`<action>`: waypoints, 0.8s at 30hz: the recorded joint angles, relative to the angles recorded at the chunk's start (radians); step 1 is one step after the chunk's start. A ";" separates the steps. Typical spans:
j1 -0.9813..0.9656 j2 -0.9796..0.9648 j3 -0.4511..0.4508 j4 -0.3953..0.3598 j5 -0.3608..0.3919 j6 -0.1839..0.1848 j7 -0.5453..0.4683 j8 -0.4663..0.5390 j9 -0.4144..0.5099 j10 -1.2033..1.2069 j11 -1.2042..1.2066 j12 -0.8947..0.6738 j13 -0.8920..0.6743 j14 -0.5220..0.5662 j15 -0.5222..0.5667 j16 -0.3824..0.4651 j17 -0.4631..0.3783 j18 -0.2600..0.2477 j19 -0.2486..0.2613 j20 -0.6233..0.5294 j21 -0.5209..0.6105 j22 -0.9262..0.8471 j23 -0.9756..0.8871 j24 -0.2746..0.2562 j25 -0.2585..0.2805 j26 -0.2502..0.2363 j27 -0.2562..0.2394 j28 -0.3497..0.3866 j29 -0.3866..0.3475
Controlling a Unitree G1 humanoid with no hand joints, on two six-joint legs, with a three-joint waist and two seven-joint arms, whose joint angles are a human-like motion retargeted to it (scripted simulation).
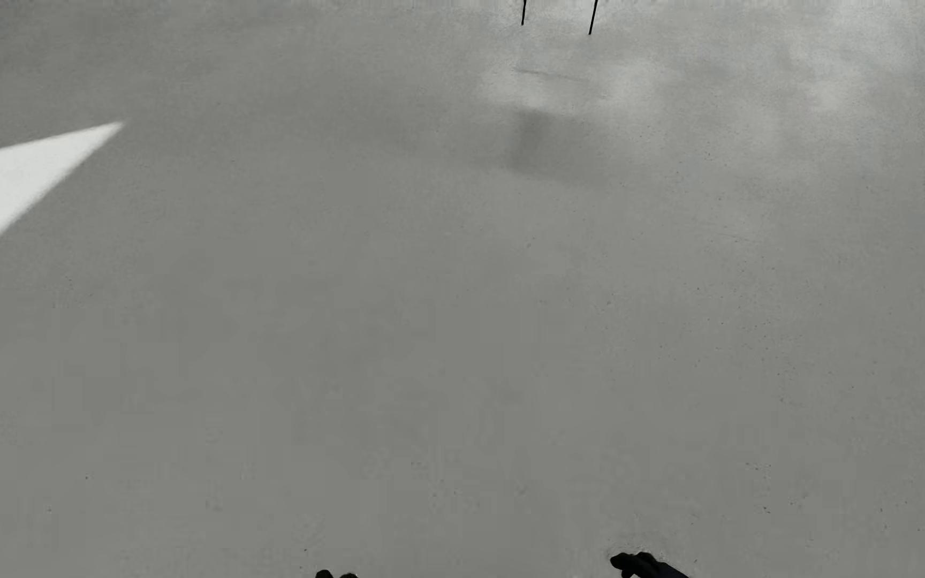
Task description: Head to the stool
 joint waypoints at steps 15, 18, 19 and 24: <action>0.059 -0.038 -0.070 0.247 0.241 0.098 -0.091 -0.141 -0.013 0.889 -0.709 -0.027 0.141 0.209 -0.170 0.138 0.107 -0.129 -0.091 -0.219 -0.196 -0.584 0.162 -0.309 0.006 -0.179 0.070 -0.069 0.046; -0.188 0.158 -0.025 0.281 0.289 0.106 -0.074 -0.095 -0.020 0.881 -0.822 0.229 0.037 0.202 -0.234 0.118 0.099 -0.132 -0.058 -0.369 -0.178 -1.041 0.112 -0.626 0.037 -0.394 0.031 -0.075 -0.034; -0.249 0.220 -0.007 0.280 0.298 0.106 -0.065 -0.078 -0.024 0.788 -0.860 0.233 0.003 0.191 -0.252 0.131 0.082 -0.120 -0.048 -0.451 -0.139 -1.174 0.097 -0.757 0.038 -0.454 0.011 -0.094 -0.033; -0.265 0.484 0.031 0.228 0.321 0.108 0.007 -0.002 -0.054 -0.294 -1.005 -0.148 -0.245 0.164 -0.322 0.159 -0.027 -0.148 0.004 -0.626 0.109 -1.526 0.084 -1.004 -0.017 -0.474 -0.007 -0.083 0.022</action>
